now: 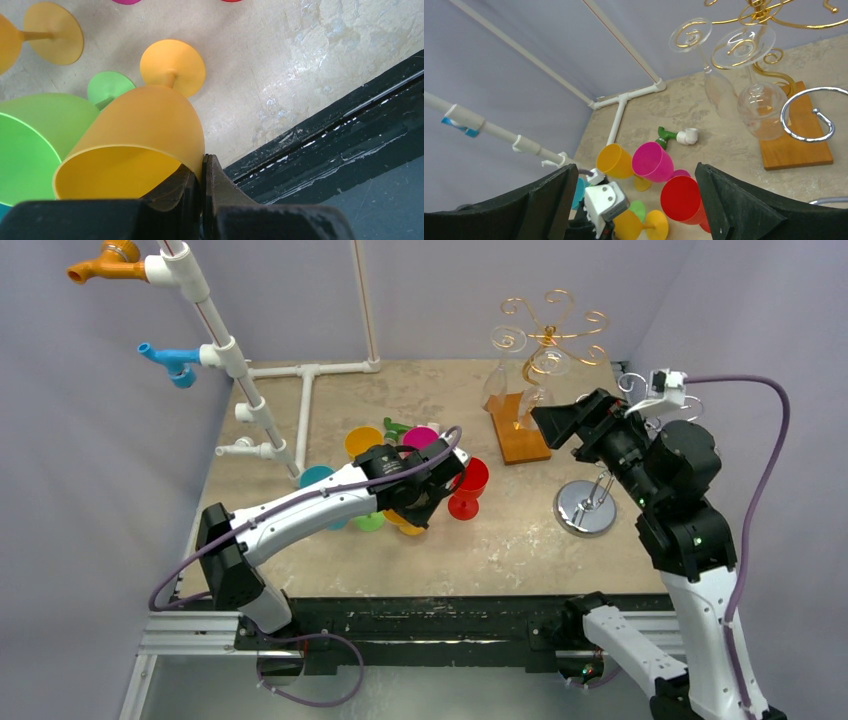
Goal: Take the wine glass off the wine glass rack
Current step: Place the wine glass at the center of the board.
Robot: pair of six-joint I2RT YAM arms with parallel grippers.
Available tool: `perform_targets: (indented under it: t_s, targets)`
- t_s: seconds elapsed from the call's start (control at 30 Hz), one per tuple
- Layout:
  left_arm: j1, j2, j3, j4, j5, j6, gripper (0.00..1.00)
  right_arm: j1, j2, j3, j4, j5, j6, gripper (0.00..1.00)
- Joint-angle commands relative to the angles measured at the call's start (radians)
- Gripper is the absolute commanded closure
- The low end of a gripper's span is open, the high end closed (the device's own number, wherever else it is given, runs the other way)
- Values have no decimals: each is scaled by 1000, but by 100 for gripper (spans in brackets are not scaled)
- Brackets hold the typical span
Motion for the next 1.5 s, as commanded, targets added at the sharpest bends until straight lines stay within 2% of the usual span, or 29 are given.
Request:
perform_targets:
  t_s: [0.0, 0.13, 0.37, 0.57, 0.67, 1.0, 1.17, 1.23, 1.4, 1.47]
  targets:
    - [2, 24, -8, 59, -10, 40, 100, 42, -50, -27, -16, 44, 30, 1]
    - [2, 55, -3, 58, -16, 52, 100, 156, -49, -34, -41, 164, 24, 1]
    - [10, 81, -3, 78, -14, 53, 100, 306, 23, 72, -101, 301, 11, 1]
    - [33, 96, -22, 105, -6, 59, 100, 371, 40, 121, -89, 388, -40, 1]
    - [42, 98, -31, 119, -6, 61, 99, 372, 58, 146, -86, 378, -69, 1]
    - [51, 104, -22, 126, -21, 69, 75, 370, 177, 208, -86, 298, -84, 1]
    - [54, 106, 1, 121, -40, 75, 66, 358, 207, 204, -77, 338, -91, 1]
    - [54, 100, 9, 127, -44, 75, 62, 335, 222, 207, -77, 346, -93, 1]
    - [54, 91, 30, 144, -41, 77, 53, 199, 277, 222, -61, 229, -93, 1]
    - [56, 88, 32, 150, -40, 79, 50, 181, 297, 238, -64, 234, -99, 1]
